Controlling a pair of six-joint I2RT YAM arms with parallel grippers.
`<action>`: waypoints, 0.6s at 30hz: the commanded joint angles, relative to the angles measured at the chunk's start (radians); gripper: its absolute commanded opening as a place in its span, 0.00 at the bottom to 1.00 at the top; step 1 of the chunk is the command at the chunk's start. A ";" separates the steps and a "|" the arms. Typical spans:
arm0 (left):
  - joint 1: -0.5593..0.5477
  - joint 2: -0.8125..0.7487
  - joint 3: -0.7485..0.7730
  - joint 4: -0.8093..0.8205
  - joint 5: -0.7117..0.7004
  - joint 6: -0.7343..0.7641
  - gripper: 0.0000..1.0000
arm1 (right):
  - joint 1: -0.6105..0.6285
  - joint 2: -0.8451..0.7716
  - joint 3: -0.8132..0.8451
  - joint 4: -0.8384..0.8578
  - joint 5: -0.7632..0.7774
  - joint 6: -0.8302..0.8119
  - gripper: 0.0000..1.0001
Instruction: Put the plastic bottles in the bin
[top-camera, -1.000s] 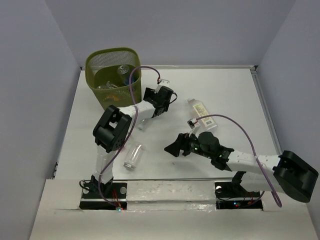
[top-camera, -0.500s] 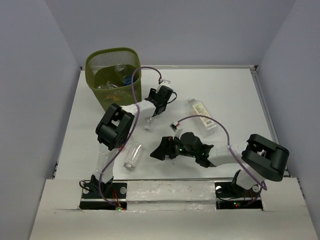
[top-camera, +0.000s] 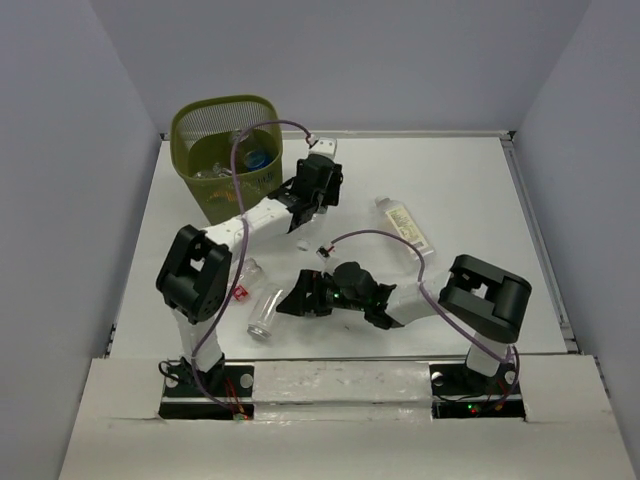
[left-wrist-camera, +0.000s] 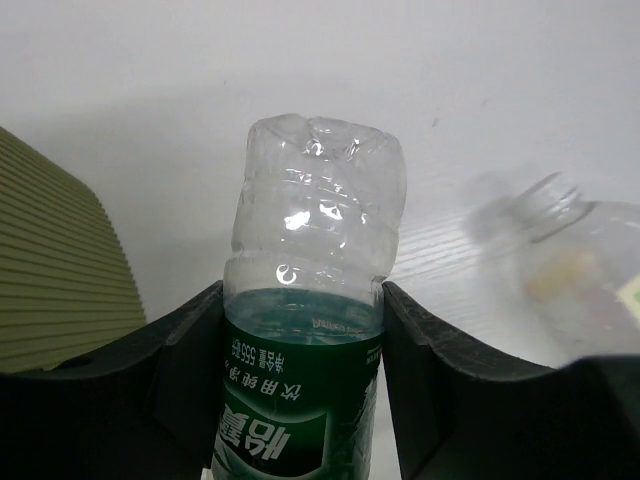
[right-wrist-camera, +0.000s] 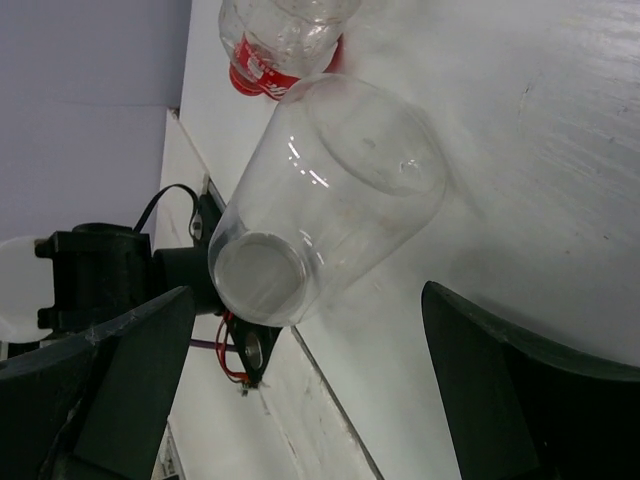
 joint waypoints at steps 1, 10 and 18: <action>-0.003 -0.172 -0.008 0.079 0.083 -0.038 0.52 | 0.019 0.063 0.074 0.066 0.012 0.059 1.00; -0.006 -0.461 -0.047 0.141 0.117 -0.064 0.49 | 0.019 0.185 0.185 0.008 -0.016 0.068 1.00; 0.055 -0.576 0.051 -0.023 -0.012 -0.027 0.49 | 0.010 0.249 0.217 0.029 -0.011 0.113 0.98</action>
